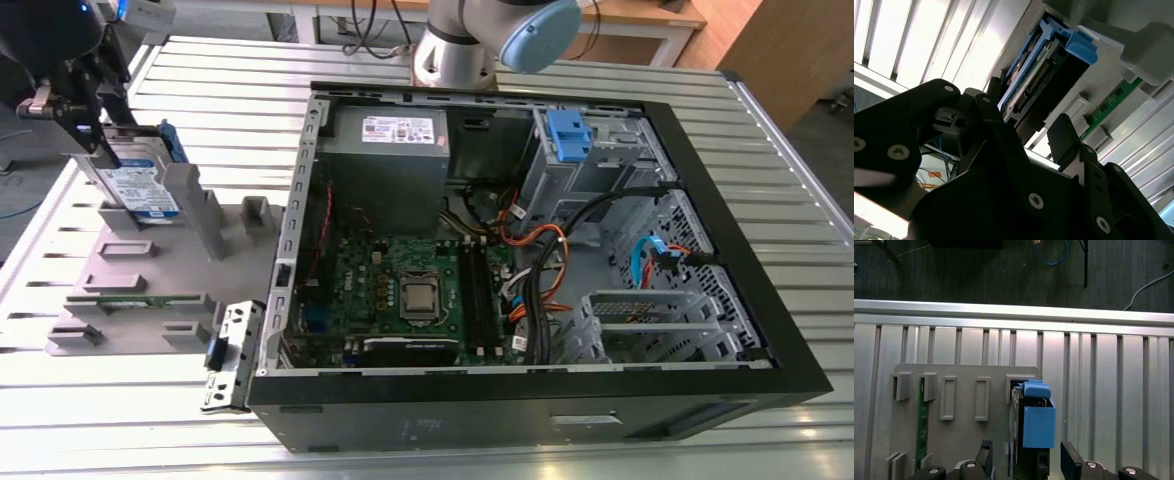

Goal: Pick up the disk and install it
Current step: 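Pick up the disk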

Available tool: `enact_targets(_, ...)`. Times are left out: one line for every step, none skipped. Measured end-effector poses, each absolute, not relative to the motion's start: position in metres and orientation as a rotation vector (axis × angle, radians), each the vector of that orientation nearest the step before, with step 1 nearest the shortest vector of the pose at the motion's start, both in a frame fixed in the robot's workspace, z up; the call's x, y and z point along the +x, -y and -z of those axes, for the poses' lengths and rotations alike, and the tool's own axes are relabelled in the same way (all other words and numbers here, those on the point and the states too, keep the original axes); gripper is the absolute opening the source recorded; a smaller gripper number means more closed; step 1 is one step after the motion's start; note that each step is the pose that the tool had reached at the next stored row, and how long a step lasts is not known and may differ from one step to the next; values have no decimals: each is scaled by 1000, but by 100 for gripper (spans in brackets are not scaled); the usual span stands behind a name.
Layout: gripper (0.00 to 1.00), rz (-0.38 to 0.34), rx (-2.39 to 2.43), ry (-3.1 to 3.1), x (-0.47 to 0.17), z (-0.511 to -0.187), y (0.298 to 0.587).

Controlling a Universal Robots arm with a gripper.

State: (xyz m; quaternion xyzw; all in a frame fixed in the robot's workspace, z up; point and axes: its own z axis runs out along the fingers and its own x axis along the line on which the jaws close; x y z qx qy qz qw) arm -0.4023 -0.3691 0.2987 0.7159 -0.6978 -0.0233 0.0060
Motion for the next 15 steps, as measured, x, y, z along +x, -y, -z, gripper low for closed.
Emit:
enact_targets(64, 73, 2241, 2184, -402, -299, 368)
enact_targets(64, 73, 2241, 2184, -402, -299, 368)
enact_targets(64, 73, 2241, 2184, -402, -299, 367)
enact_targets(64, 73, 2241, 2184, -402, -299, 366)
enact_targets(64, 73, 2241, 2184, -402, -299, 365)
enact_targets(64, 73, 2241, 2184, -402, -299, 365)
enact_targets(64, 73, 2241, 2184, -402, -299, 364)
enact_targets(64, 73, 2241, 2184, -402, -299, 364)
enact_targets(64, 73, 2241, 2183, -402, -299, 364)
enact_targets(64, 73, 2241, 2183, -402, -299, 364)
enact_targets(64, 73, 2241, 2183, -402, -299, 364)
enact_targets(64, 73, 2241, 2184, -402, -299, 364)
enact_targets(64, 73, 2241, 2184, -402, -299, 364)
enact_targets(64, 73, 2241, 2184, -402, -299, 364)
enact_targets(64, 73, 2241, 2184, -402, -299, 364)
